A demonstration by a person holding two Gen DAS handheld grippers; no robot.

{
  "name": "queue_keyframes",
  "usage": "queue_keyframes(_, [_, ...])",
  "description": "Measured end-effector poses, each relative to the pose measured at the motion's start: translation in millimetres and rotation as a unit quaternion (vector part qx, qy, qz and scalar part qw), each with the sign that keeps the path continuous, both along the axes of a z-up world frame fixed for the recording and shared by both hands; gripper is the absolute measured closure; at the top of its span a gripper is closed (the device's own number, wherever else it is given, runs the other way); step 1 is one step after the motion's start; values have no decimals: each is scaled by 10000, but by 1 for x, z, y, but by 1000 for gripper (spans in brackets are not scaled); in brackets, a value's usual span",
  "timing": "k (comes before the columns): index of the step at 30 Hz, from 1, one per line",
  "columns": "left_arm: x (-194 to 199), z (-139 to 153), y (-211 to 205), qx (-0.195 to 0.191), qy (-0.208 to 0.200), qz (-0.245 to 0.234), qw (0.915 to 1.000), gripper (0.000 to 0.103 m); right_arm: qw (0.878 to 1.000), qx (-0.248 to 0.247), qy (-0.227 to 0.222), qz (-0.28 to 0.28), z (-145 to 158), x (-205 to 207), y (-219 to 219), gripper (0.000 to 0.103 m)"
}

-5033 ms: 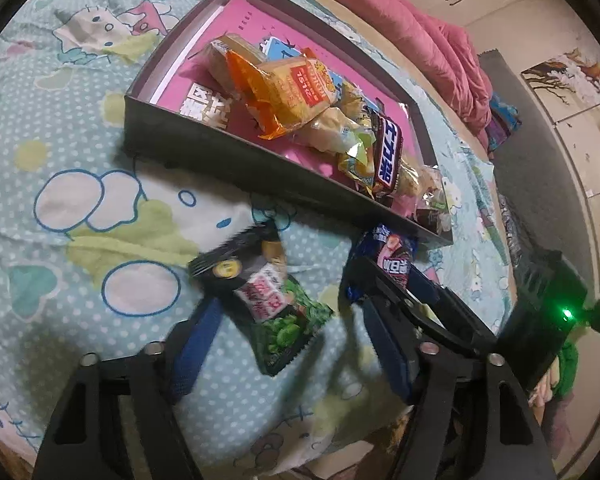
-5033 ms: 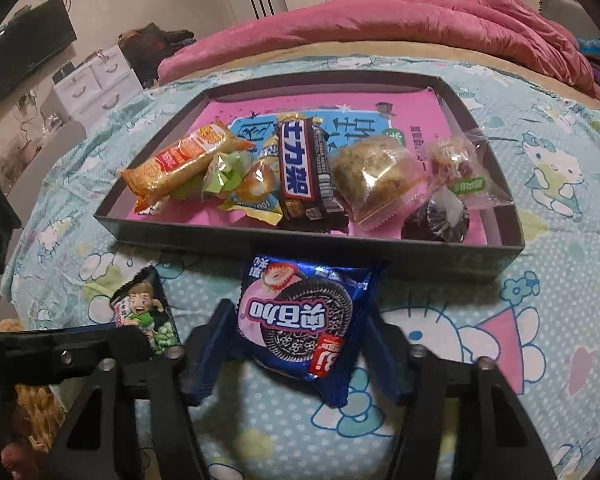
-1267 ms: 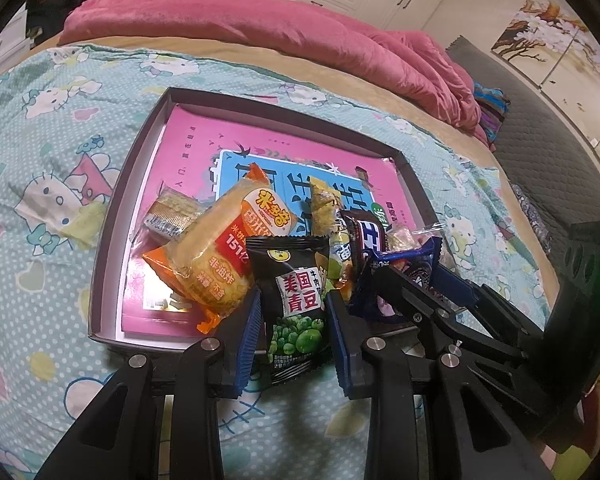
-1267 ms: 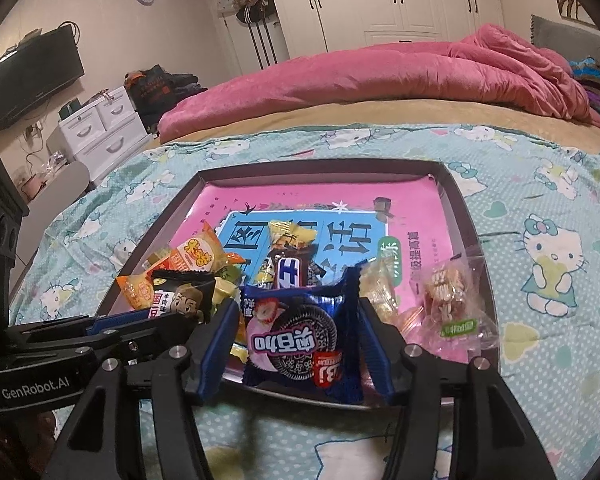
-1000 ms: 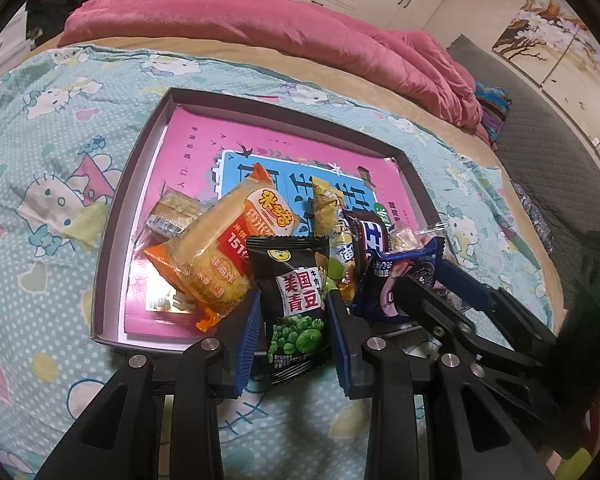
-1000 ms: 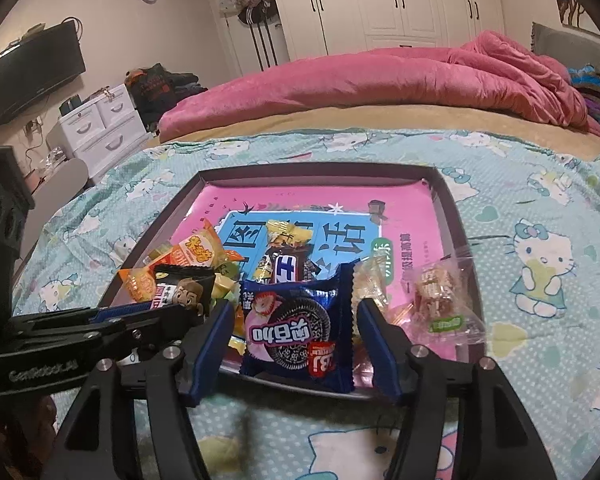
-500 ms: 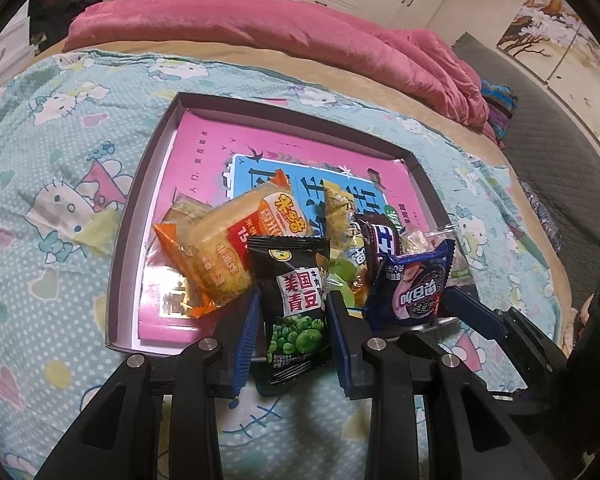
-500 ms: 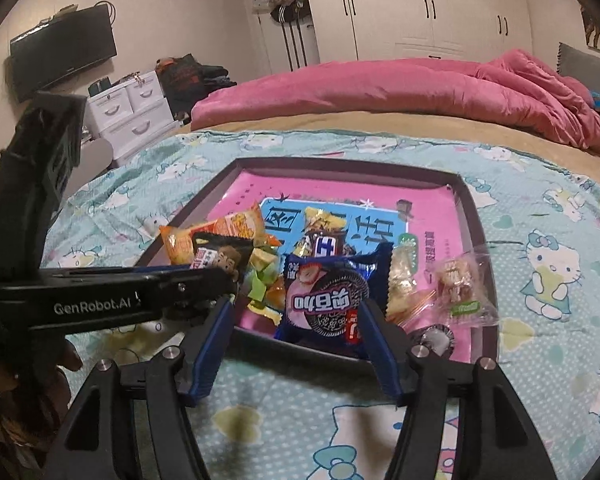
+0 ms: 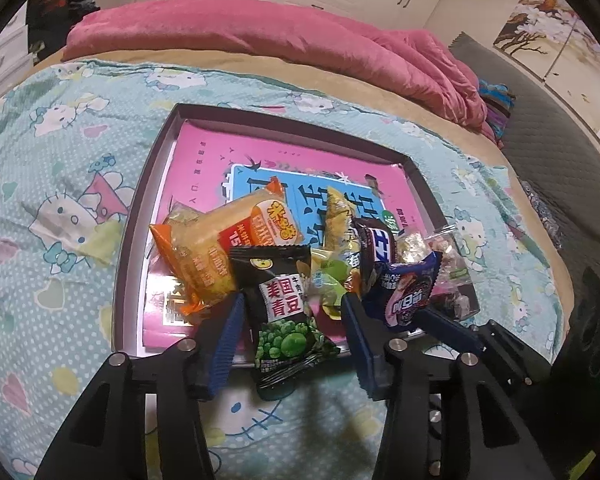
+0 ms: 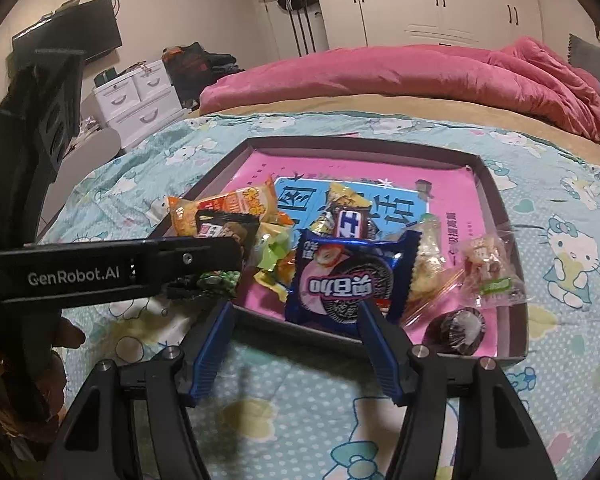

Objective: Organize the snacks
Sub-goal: 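Open the right gripper on the cookie pack while the left releases the pea bag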

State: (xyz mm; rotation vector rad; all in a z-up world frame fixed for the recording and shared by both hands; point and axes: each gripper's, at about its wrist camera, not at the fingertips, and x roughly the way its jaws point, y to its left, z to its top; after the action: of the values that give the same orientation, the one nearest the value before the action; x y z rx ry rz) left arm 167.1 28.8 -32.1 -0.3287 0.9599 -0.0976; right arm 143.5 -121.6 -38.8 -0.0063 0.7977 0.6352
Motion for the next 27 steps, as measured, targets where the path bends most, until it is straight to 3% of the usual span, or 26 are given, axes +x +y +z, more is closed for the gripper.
queue_keyframes(19, [-10, 27, -11, -16, -334, -186, 9993, 45, 9998, -186, -106, -32, -2, -1, 6, 39])
queue_keyframes(23, [-11, 33, -12, -17, -412, -202, 9989, 29, 9997, -187, -75, -137, -2, 1, 2, 39])
queue_keyframes(27, [-12, 37, -11, -1, -444, -195, 9988, 29, 9994, -196, -77, -262, 0, 1, -4, 39])
